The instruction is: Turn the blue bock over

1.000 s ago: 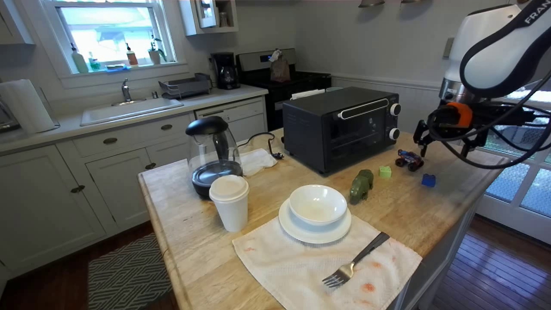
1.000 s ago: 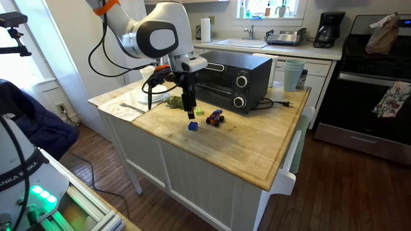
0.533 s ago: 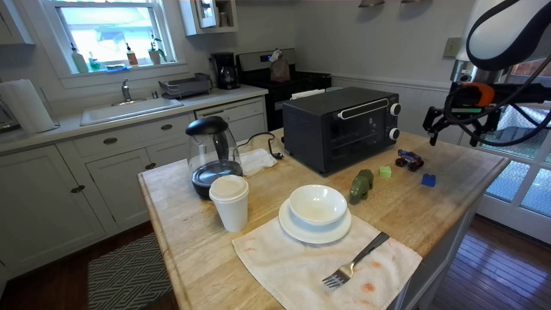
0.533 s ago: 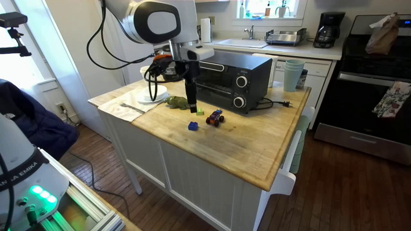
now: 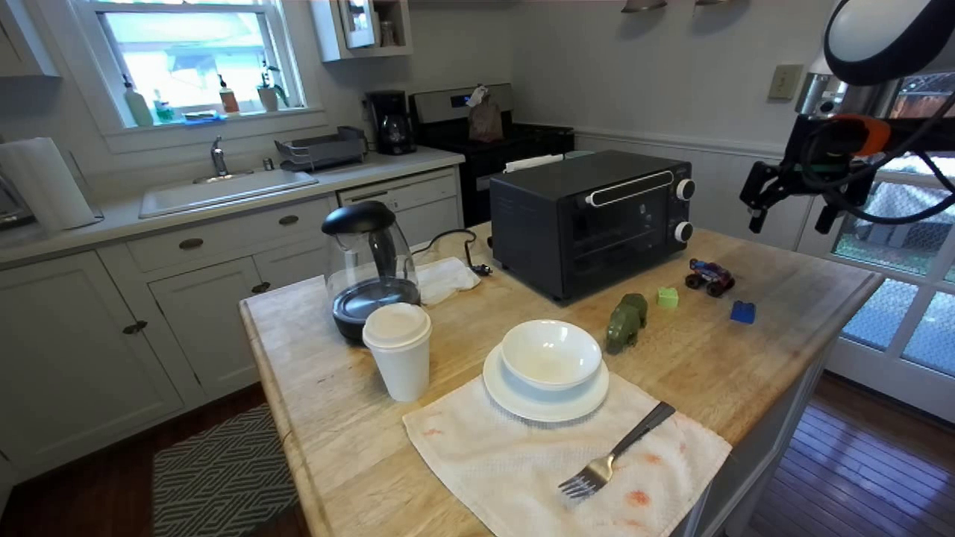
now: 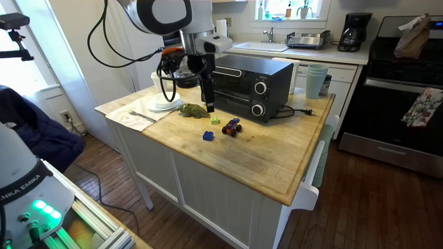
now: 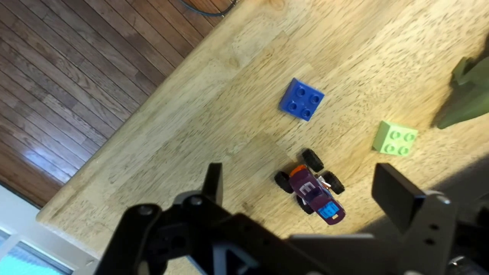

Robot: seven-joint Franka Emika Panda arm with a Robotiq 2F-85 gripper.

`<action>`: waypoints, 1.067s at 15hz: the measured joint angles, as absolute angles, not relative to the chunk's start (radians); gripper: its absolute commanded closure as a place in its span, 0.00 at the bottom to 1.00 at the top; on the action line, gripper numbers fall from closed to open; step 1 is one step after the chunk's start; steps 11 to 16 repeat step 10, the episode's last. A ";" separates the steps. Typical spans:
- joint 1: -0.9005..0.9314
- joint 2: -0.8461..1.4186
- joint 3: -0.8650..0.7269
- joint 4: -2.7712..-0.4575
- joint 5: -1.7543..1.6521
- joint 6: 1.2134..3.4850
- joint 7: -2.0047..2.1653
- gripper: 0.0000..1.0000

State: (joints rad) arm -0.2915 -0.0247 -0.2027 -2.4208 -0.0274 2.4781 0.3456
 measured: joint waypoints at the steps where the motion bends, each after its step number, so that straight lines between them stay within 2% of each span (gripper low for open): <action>1: -0.292 -0.038 -0.206 -2.423 -0.020 2.478 0.331 0.00; 5: -0.293 -0.096 -0.227 -2.436 0.009 2.477 0.279 0.00; 16: -0.291 -0.086 -0.226 -2.436 0.009 2.477 0.279 0.00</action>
